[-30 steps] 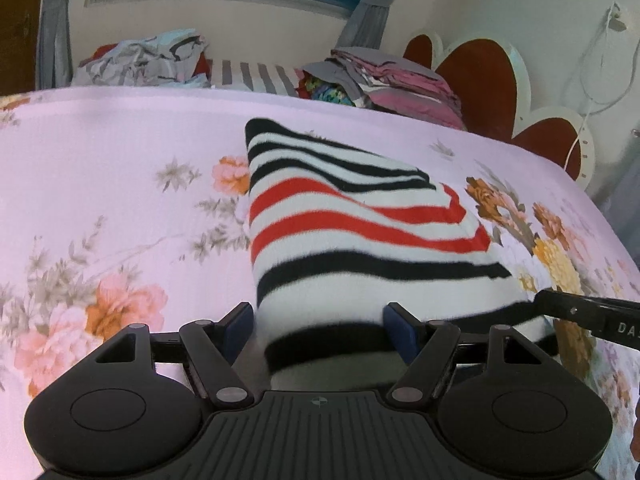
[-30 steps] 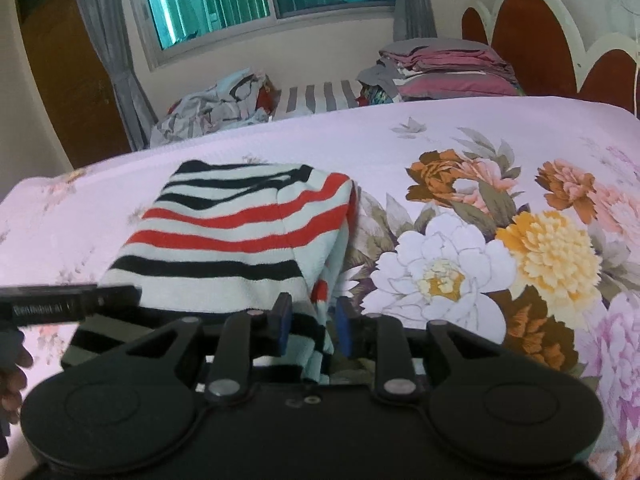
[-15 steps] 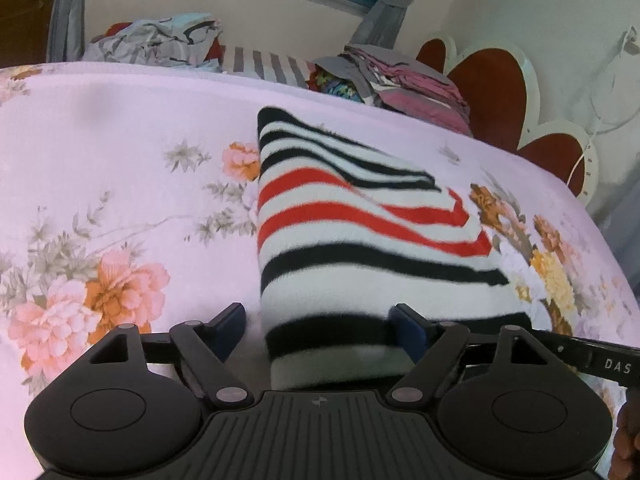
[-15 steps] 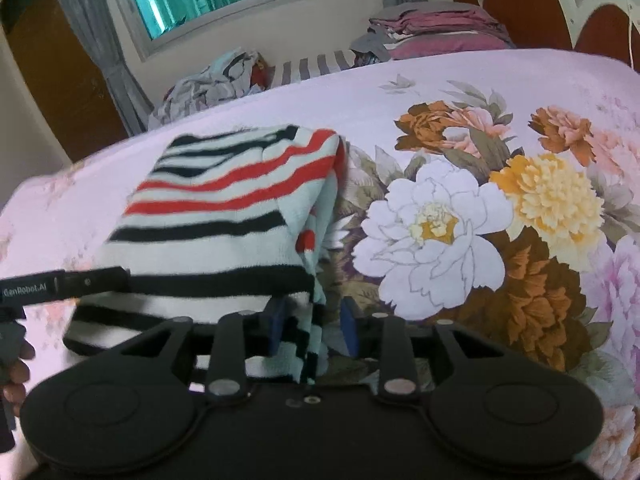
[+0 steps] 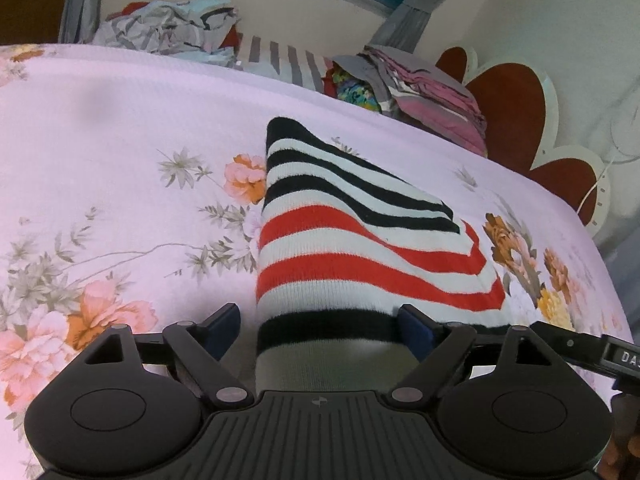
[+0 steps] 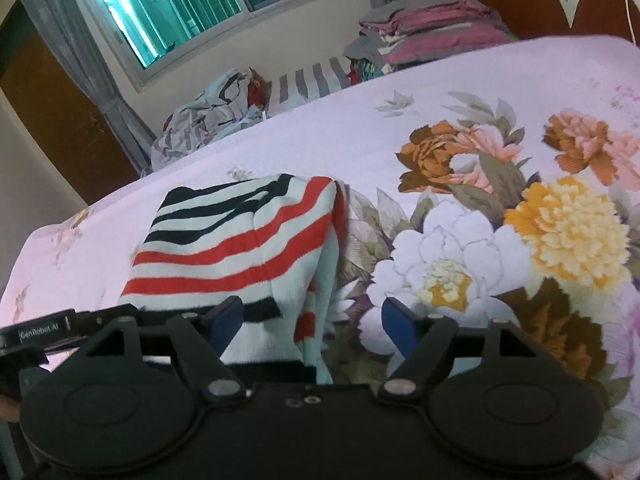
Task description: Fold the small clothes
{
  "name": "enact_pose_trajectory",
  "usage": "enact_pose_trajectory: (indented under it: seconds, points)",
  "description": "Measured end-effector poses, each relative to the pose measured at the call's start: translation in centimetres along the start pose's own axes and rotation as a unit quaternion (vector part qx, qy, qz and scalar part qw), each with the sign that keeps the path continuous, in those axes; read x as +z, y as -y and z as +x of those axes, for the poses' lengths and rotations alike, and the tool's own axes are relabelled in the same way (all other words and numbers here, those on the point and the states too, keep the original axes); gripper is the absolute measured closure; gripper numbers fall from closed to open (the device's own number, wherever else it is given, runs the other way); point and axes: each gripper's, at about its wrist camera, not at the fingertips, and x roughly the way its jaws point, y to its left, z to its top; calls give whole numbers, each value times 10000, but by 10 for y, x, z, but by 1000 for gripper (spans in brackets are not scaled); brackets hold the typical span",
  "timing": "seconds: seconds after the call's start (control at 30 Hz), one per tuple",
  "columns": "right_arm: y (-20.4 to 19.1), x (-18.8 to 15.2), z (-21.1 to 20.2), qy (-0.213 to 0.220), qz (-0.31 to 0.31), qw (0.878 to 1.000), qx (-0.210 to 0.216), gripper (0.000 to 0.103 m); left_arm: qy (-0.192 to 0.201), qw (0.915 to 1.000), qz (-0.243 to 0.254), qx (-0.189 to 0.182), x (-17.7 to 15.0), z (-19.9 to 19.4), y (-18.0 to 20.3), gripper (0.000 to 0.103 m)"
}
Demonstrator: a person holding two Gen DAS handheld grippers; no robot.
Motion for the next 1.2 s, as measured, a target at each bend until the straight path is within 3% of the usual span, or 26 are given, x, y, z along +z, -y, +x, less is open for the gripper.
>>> enact_pose_trajectory:
  seconds: [0.3, 0.4, 0.53, 0.73, 0.9, 1.2]
  points:
    - [9, 7, 49, -468, 548, 9965, 420, 26, -333, 9978, -357, -449, 9, 33, -11, 18]
    - [11, 8, 61, -439, 707, 9947, 611, 24, -403, 9971, -302, -578, 9, 41, -10, 18]
    - [7, 10, 71, -460, 739, 9927, 839, 40, -360, 9969, -217, -671, 8, 45, -9, 19]
    - [4, 10, 68, -453, 743, 9917, 943, 63, -225, 9974, -172, -670, 8, 38, -6, 40]
    - [-3, 14, 53, -258, 679, 9917, 1061, 66, -93, 9980, -19, -630, 11, 22, -2, 51]
    - [-42, 14, 29, -162, 507, 9883, 1426, 67, 201, 9987, 203, -424, 20, -33, -15, 52]
